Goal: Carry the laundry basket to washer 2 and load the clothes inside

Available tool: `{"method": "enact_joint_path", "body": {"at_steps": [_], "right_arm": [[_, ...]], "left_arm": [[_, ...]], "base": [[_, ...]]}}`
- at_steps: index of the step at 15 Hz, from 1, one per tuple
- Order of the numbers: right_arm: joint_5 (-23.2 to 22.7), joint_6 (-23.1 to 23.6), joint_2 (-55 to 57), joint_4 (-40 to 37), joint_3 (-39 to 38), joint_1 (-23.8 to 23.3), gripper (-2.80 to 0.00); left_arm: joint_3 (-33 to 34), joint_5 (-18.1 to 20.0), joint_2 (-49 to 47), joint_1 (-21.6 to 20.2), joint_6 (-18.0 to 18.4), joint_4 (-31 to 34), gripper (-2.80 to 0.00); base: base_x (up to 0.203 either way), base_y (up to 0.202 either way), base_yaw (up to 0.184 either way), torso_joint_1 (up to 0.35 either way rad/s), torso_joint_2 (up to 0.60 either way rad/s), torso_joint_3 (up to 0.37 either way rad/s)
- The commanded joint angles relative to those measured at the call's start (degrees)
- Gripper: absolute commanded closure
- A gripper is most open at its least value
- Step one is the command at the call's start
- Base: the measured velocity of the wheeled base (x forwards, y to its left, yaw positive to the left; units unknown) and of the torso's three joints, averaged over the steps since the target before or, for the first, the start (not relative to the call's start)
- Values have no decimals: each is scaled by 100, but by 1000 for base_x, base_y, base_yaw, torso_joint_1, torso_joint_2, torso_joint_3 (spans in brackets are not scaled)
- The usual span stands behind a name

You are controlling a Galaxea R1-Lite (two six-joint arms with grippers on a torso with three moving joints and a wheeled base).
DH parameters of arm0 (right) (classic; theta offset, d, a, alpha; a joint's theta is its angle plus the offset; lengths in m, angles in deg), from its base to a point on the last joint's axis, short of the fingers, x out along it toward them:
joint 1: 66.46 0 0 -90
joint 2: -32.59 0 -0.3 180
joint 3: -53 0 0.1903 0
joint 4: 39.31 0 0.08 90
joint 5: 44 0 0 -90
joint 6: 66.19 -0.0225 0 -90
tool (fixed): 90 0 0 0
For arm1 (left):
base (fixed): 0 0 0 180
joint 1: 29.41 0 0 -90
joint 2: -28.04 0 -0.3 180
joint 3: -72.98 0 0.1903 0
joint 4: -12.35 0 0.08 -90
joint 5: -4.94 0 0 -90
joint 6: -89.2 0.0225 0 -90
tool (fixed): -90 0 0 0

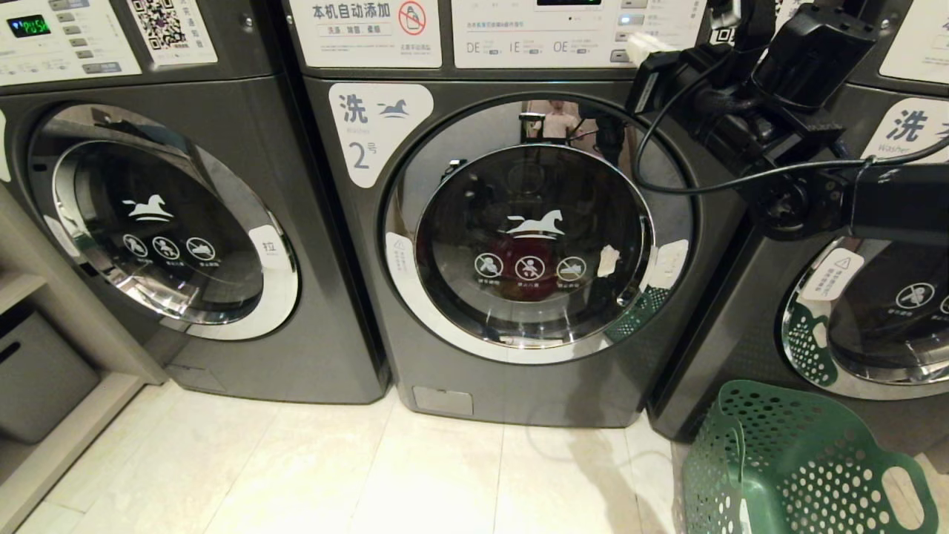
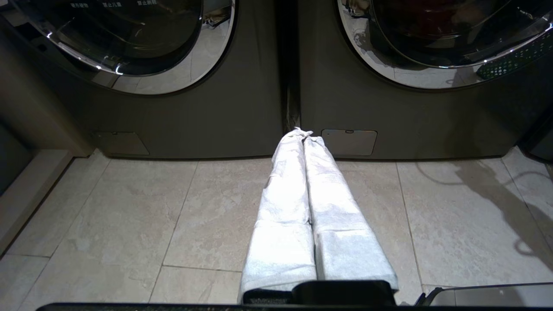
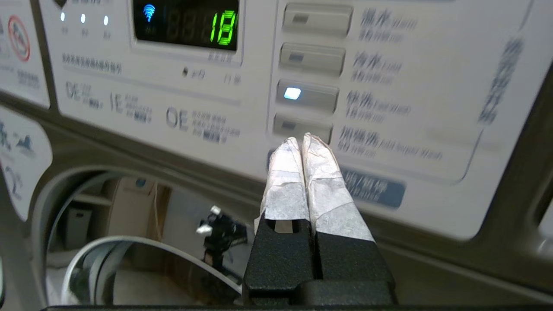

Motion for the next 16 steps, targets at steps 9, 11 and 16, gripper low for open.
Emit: {"method": "enact_joint_path", "body": {"at_steps": [9, 11, 16], "right_arm": [[-36, -2, 23, 147, -143, 17, 0], [-19, -2, 159, 139, 36, 17, 0], [-7, 6, 324, 129, 169, 0, 0]], "left_arm": [[35, 2, 2, 0, 2, -11, 0], [35, 2, 2, 0, 2, -11, 0], [35, 2, 2, 0, -7, -11, 0]], "base": [[0, 0, 0, 0, 0, 0], [0, 0, 0, 0, 0, 0], [0, 0, 0, 0, 0, 0]]}}
